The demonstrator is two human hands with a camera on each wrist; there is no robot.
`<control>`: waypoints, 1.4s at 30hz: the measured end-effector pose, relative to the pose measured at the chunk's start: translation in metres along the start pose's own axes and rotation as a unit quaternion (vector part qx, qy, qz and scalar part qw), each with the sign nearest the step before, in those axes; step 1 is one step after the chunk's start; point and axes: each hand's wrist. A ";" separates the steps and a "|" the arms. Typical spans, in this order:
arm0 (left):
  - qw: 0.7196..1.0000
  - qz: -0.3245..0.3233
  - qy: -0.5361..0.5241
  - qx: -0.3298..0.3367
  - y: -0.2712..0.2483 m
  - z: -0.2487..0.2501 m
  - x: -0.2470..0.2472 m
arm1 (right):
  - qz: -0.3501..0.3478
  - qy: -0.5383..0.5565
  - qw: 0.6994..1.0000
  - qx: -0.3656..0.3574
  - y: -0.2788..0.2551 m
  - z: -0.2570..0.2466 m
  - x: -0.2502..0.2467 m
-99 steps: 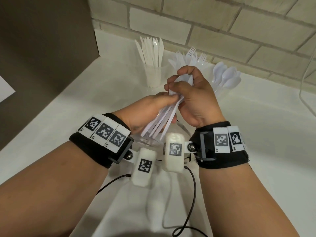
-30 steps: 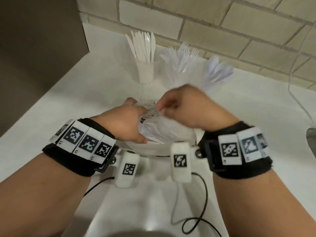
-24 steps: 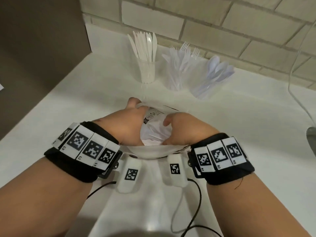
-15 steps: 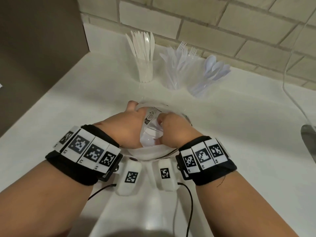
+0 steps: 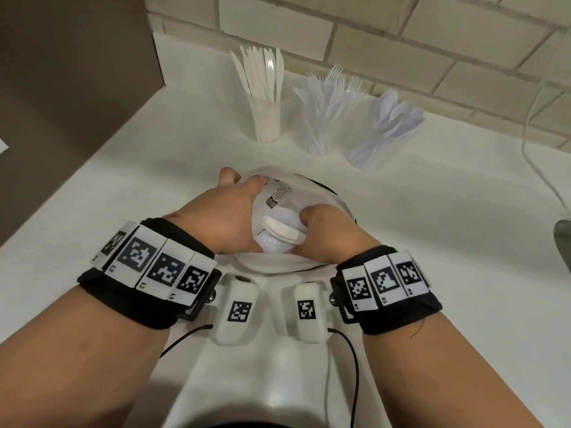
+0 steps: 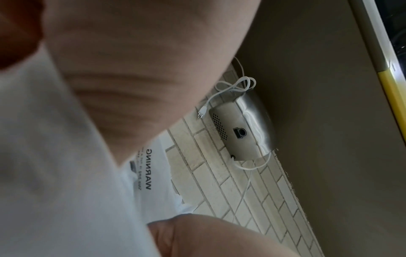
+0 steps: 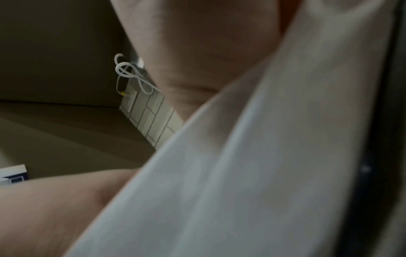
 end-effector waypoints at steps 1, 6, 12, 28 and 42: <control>1.000 0.007 -0.002 -0.005 0.000 0.000 -0.001 | 0.004 0.008 1.000 -0.001 -0.002 0.002 -0.002; 1.000 0.019 -0.013 -0.016 0.001 0.001 0.005 | 0.006 0.078 0.996 -0.036 -0.009 0.004 -0.005; 0.995 0.037 -0.094 0.011 0.005 0.004 0.006 | 0.022 0.090 0.995 -0.040 -0.009 0.006 -0.004; 0.982 0.119 -0.146 0.010 0.006 0.003 -0.011 | 0.079 0.128 0.987 -0.050 -0.006 0.007 -0.007; 0.974 0.127 -0.176 -0.072 0.010 0.000 -0.014 | 0.051 0.144 0.985 -0.077 -0.007 0.023 -0.014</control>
Point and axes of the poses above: each hand's wrist, its own y-axis towards the middle knuckle, its own x-axis out of the palm, z = x × y, and after that the axes turned 5 degrees about y, right-handed
